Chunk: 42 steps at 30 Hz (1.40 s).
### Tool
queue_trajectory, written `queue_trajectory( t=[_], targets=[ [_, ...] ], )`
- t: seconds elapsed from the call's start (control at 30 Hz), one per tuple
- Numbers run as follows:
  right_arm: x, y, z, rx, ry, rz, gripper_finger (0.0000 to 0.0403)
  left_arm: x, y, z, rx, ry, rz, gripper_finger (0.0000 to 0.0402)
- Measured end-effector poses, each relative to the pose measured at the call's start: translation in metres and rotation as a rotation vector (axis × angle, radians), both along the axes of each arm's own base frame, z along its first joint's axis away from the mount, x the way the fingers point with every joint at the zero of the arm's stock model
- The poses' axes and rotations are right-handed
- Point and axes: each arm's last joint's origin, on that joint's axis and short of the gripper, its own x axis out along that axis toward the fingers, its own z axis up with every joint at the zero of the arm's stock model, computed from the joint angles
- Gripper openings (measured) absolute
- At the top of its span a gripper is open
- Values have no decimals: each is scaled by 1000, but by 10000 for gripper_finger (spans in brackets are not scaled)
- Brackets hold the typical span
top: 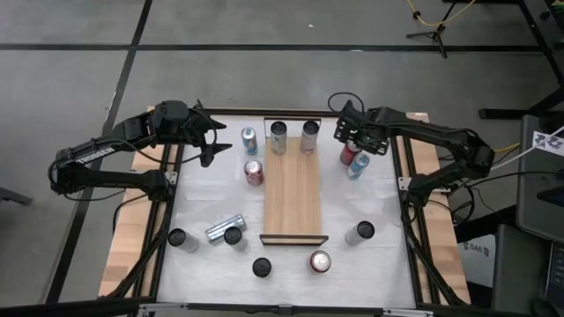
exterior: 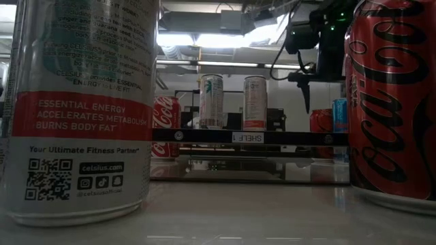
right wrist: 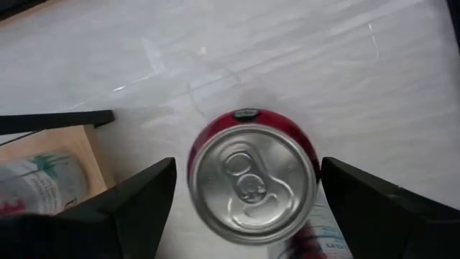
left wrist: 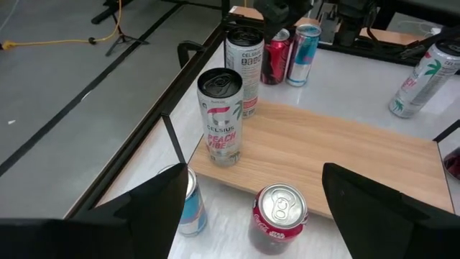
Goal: Place canned beverage on shelf
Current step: Put the red black soda can on the shelf
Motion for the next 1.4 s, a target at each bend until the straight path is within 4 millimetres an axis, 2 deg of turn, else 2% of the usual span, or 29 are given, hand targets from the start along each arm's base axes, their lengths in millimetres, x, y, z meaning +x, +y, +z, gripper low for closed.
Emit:
queue_trajectory(
  t=[0.33, 1.4],
  targets=[
    [-3, 2, -13, 14, 14, -23, 335, 0, 0, 0, 0, 1, 0, 313],
    [-2, 1, -13, 4, 18, 35, 335, 0, 0, 0, 1, 1, 0, 313]
  ],
)
